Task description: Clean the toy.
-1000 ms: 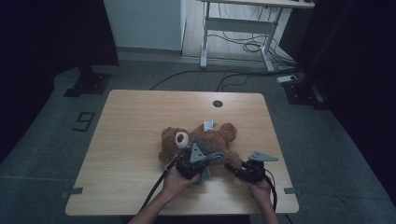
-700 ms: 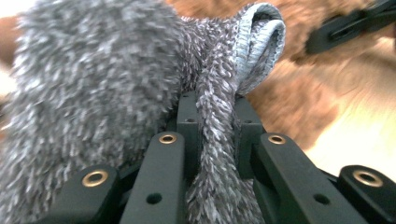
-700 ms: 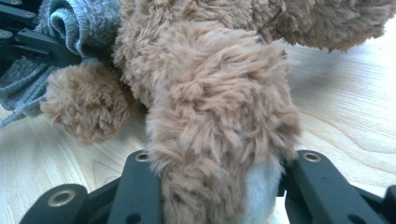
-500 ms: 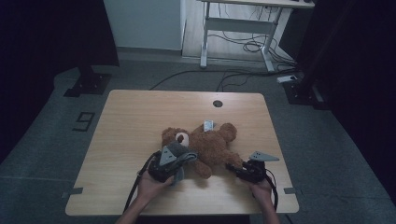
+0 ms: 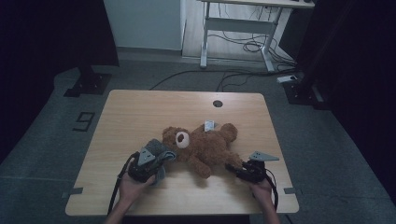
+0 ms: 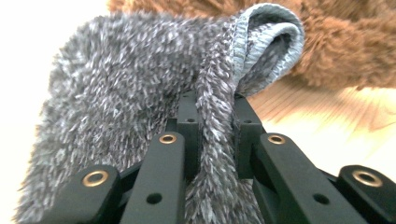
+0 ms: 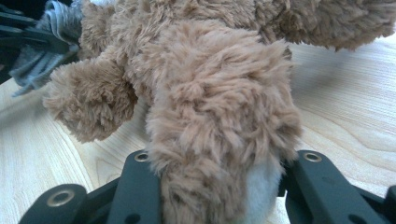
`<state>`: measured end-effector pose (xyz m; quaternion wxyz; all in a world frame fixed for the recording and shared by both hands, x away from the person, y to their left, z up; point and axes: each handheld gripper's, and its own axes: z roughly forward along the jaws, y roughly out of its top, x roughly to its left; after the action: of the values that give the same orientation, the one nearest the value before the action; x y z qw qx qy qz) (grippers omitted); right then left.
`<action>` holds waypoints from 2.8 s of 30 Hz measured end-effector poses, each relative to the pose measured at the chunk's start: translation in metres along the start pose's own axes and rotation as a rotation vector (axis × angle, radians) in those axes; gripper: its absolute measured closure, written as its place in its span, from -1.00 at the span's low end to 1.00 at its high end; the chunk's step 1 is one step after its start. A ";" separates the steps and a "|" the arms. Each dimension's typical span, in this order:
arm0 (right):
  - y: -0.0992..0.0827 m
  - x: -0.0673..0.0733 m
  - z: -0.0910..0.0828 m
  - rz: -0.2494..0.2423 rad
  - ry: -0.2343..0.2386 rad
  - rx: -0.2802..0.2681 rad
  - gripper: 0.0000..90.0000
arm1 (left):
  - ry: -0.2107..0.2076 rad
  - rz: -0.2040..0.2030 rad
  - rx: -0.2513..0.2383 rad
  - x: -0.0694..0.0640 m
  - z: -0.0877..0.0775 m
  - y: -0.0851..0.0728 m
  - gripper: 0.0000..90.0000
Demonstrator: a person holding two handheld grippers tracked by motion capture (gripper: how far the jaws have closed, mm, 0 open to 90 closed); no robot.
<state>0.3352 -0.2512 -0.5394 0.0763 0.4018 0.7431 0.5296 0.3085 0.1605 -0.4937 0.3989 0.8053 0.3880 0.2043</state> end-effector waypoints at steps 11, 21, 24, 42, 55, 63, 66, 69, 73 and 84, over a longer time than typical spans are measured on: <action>0.000 -0.001 0.000 0.001 0.001 -0.003 0.34 | -0.125 0.115 -0.106 -0.059 0.009 0.070 0.71; 0.001 -0.001 0.000 -0.004 0.000 -0.005 0.33 | -0.200 0.243 -0.021 -0.121 0.068 0.105 0.71; 0.001 -0.001 0.001 0.006 0.008 -0.012 0.33 | -0.220 0.225 0.039 -0.123 0.087 0.101 0.71; -0.001 -0.005 0.001 0.004 0.040 0.009 0.33 | -0.265 0.174 0.090 -0.107 0.087 0.072 0.70; -0.003 -0.006 0.000 -0.004 0.060 0.012 0.32 | -0.228 0.071 0.071 -0.063 0.059 0.036 0.69; -0.004 -0.007 0.000 -0.004 0.066 0.011 0.31 | -0.175 0.022 0.078 -0.032 0.042 0.012 0.69; -0.005 -0.007 0.001 0.001 0.072 0.011 0.31 | -0.153 0.022 0.080 -0.022 0.034 0.007 0.69; -0.005 -0.007 0.001 -0.002 0.078 0.016 0.31 | -0.136 -0.001 0.078 -0.011 0.027 0.001 0.69; -0.006 -0.008 0.001 0.000 0.086 0.015 0.31 | -0.118 -0.024 0.080 0.001 0.020 -0.007 0.69; -0.006 -0.009 0.001 0.005 0.093 0.012 0.31 | -0.064 -0.038 0.029 0.008 0.005 -0.005 0.70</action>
<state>0.3388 -0.2574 -0.5478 0.0381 0.3790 0.7481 0.5434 0.3143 0.1665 -0.5009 0.4031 0.8096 0.3933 0.1653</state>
